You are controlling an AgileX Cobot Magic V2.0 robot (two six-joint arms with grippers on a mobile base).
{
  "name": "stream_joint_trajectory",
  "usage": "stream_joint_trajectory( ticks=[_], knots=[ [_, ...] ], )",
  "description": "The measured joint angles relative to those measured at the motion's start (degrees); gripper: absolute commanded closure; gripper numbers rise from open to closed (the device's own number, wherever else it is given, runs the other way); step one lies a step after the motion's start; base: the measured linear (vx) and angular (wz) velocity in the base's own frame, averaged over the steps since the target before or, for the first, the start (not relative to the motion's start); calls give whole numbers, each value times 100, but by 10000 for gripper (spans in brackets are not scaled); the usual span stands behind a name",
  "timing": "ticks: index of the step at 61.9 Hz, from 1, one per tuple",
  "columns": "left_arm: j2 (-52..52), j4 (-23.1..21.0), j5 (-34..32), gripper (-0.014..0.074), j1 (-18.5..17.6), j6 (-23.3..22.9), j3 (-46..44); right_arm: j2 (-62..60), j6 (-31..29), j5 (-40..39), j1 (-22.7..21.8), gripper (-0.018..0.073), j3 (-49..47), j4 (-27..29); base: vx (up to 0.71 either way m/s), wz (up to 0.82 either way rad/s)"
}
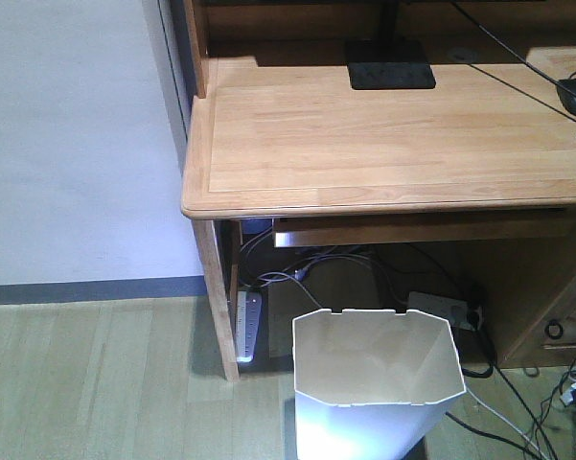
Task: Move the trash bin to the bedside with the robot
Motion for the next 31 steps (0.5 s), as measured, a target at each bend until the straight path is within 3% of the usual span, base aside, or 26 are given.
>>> stream_joint_trajectory(
  ticks=[31],
  knots=[
    [0,0,0,602,0,0,0,0,0,0,0,570,0,0,0,0]
  ],
)
